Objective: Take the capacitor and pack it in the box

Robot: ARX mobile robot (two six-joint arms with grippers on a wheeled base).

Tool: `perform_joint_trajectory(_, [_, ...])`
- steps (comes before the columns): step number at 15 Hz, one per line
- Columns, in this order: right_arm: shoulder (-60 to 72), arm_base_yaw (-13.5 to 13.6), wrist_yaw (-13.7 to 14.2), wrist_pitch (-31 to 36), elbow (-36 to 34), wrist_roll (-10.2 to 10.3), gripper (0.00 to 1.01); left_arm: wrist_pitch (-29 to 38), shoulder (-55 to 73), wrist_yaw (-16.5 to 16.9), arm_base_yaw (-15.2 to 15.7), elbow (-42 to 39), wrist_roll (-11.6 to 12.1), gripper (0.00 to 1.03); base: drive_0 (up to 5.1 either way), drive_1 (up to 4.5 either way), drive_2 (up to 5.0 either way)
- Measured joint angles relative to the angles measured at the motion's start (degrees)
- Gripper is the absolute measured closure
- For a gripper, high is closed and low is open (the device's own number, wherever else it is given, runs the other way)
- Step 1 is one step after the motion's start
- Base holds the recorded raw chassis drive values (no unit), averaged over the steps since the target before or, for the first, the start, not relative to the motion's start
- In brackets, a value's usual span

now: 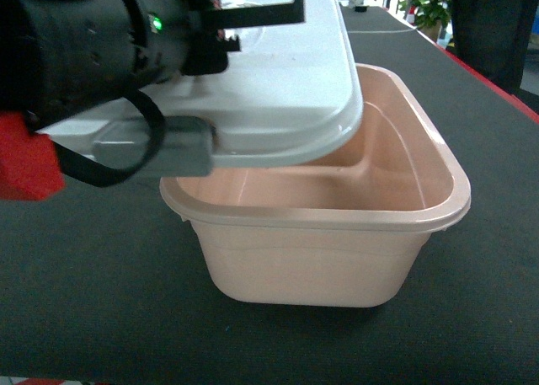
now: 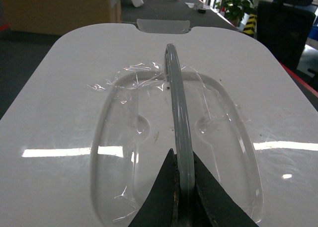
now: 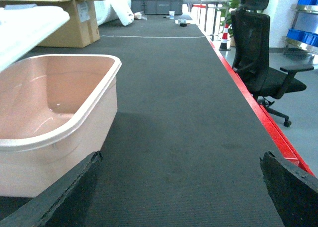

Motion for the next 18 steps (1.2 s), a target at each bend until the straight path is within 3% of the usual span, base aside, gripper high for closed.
perform_joint_trajectory(2, [0.0, 0.0, 0.02, 0.0, 0.0, 0.02, 0.03, 0.04, 2.93, -1.81, -3.04, 2.12, -0.2, 1.01, 0.0, 0.0, 0.0])
perform_joint_trajectory(6, [0.0, 0.0, 0.0, 0.0, 0.0, 0.0, 0.03, 0.61, 6.08, -4.2, -6.12, 4.57, -1.4, 1.01, 0.0, 0.0, 0.0])
perform_joint_trajectory(11, [0.0, 0.0, 0.02, 0.0, 0.0, 0.0, 0.03, -0.28, 9.88, -5.27, -7.1, 7.45, -2.91, 1.01, 0.0, 0.0, 0.0])
perform_joint_trajectory(18, [0.0, 0.0, 0.0, 0.0, 0.0, 0.02, 0.03, -0.52, 11.8, -5.68, -8.31, 9.09, -3.13, 1.01, 0.0, 0.0, 0.0])
